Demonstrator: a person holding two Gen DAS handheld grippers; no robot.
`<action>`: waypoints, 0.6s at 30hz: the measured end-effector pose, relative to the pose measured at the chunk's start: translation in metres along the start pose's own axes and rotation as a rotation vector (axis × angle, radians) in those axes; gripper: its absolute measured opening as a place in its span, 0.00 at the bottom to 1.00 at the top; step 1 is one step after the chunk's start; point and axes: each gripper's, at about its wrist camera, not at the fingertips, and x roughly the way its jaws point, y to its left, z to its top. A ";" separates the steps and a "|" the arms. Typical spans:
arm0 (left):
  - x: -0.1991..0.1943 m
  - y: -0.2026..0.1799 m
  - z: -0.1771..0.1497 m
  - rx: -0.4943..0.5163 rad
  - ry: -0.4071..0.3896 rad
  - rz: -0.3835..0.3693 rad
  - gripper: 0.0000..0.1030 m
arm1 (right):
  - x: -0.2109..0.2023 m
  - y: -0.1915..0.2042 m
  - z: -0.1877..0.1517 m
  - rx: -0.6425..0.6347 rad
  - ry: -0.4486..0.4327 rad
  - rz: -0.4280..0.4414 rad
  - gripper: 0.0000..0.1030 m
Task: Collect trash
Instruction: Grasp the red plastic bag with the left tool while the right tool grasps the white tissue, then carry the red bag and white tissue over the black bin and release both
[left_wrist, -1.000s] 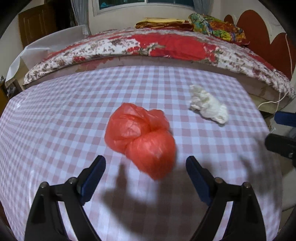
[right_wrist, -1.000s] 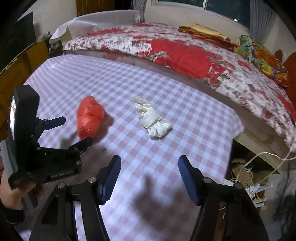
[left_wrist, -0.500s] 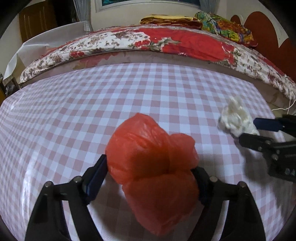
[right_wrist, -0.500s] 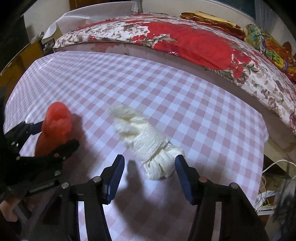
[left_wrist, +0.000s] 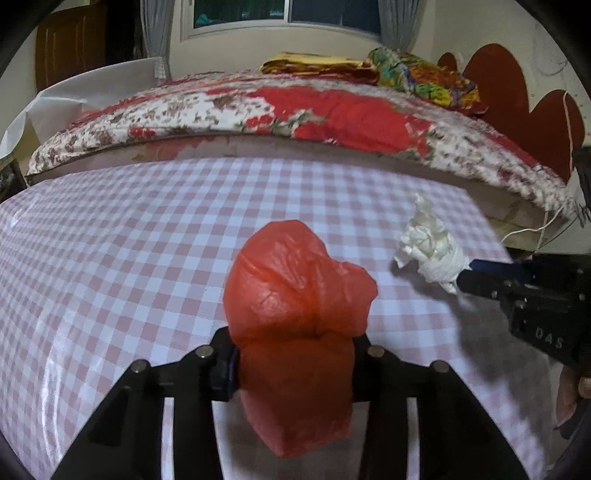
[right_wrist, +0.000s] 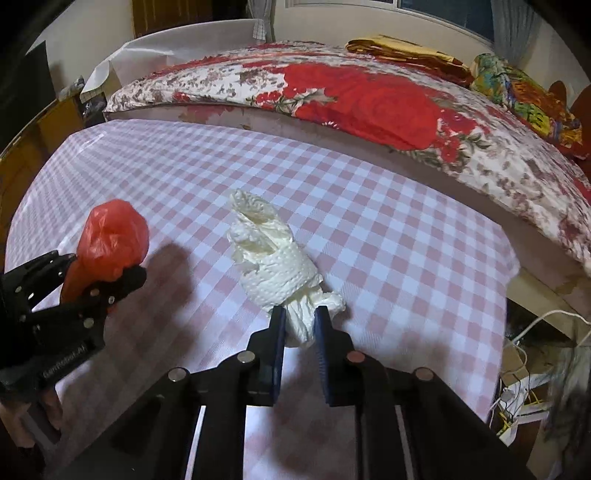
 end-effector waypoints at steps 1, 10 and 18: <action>-0.007 -0.001 0.000 0.001 -0.006 -0.009 0.40 | -0.008 0.000 -0.004 0.007 -0.007 -0.002 0.16; -0.053 -0.019 -0.018 0.024 -0.034 -0.050 0.40 | -0.079 -0.011 -0.048 0.086 -0.060 -0.009 0.16; -0.095 -0.037 -0.040 0.029 -0.045 -0.097 0.40 | -0.151 -0.023 -0.101 0.155 -0.112 -0.032 0.16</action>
